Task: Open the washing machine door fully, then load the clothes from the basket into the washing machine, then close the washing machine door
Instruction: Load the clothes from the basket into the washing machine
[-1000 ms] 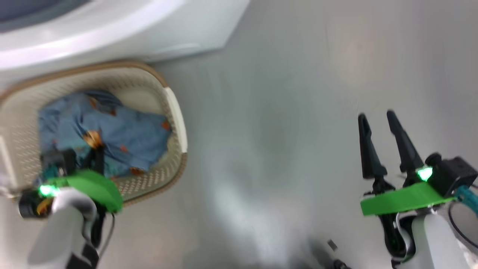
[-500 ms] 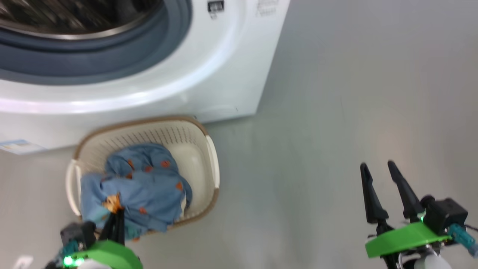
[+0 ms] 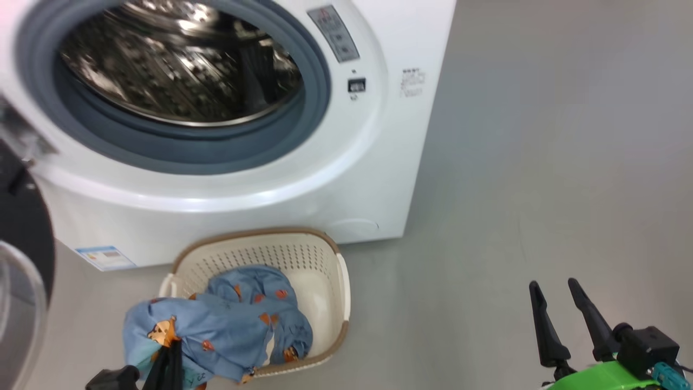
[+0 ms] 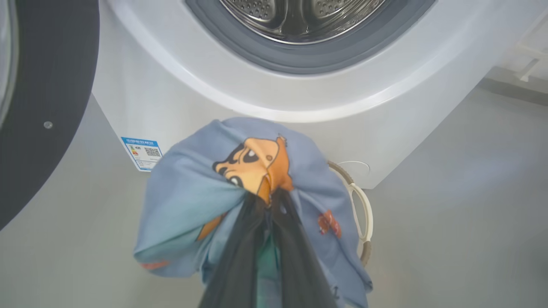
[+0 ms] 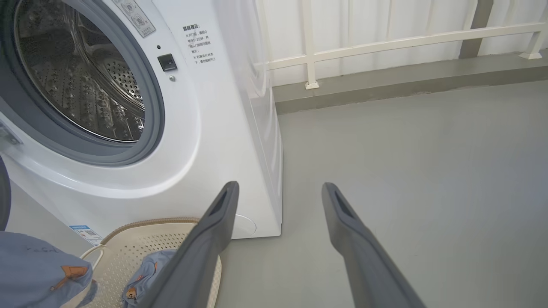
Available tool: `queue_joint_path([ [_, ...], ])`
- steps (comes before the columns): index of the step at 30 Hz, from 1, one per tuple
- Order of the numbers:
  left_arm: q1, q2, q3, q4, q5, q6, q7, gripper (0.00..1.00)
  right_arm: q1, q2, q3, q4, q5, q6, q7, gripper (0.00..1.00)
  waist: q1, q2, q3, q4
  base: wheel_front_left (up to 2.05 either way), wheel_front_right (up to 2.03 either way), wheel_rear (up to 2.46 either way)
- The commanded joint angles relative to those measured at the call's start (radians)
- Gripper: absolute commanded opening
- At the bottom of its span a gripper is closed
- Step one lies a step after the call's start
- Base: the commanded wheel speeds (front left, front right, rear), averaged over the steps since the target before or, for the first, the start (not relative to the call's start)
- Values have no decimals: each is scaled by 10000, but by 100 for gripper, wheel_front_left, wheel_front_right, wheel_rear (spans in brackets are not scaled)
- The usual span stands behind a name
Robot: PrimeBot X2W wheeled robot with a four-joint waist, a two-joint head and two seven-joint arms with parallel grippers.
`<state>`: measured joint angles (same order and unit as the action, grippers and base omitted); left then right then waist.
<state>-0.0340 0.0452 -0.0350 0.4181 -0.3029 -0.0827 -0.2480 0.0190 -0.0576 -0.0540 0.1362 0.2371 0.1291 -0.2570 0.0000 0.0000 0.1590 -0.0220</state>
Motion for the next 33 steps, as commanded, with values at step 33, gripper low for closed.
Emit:
queue_joint_path([
  [33, 2440, 51, 233, -4347, 141, 177, -137, 0, 915, -357, 185, -176, -397, 16, -48, 100, 0, 0, -1824, 496, 0, 0, 0],
])
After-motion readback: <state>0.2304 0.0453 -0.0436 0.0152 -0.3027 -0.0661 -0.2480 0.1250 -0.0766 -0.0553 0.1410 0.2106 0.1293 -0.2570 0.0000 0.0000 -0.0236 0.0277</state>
